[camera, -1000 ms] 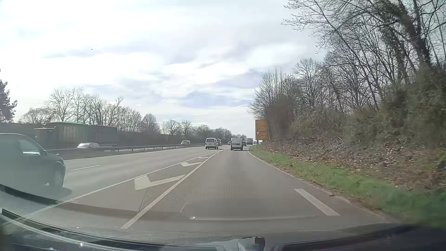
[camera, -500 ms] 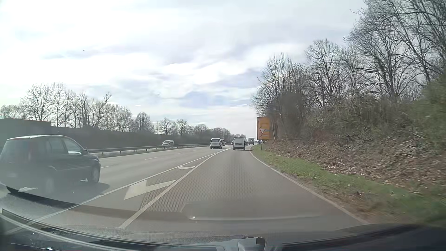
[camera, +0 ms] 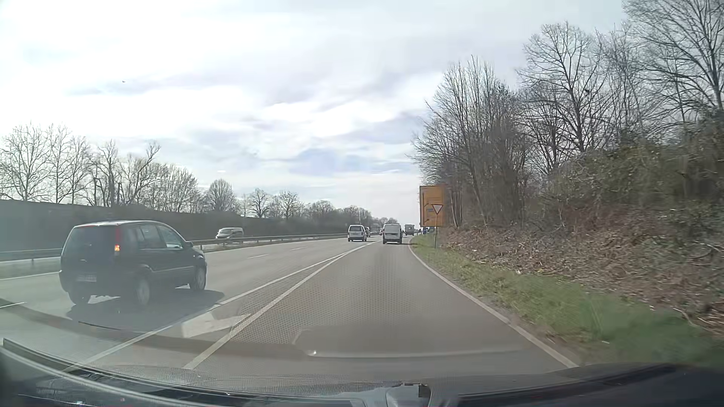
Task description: Follow the waypoints while adhering to traffic rules and regulations
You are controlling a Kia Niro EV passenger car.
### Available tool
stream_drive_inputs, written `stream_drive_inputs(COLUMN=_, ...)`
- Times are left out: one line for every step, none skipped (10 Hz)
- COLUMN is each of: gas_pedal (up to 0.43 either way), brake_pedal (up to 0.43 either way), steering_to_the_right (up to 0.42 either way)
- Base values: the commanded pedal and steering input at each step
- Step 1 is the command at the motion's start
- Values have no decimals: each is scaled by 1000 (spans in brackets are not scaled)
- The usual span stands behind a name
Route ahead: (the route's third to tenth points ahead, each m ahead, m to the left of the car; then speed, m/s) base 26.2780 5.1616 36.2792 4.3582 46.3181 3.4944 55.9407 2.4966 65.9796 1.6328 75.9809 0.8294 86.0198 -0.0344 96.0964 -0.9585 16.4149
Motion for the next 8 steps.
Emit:
stream_drive_inputs(gas_pedal=260, brake_pedal=0, steering_to_the_right=5)
stream_drive_inputs(gas_pedal=260, brake_pedal=0, steering_to_the_right=6)
stream_drive_inputs(gas_pedal=260, brake_pedal=0, steering_to_the_right=9)
stream_drive_inputs(gas_pedal=260, brake_pedal=0, steering_to_the_right=10)
stream_drive_inputs(gas_pedal=260, brake_pedal=0, steering_to_the_right=10)
stream_drive_inputs(gas_pedal=248, brake_pedal=0, steering_to_the_right=10)
stream_drive_inputs(gas_pedal=248, brake_pedal=0, steering_to_the_right=10)
stream_drive_inputs(gas_pedal=248, brake_pedal=0, steering_to_the_right=10)
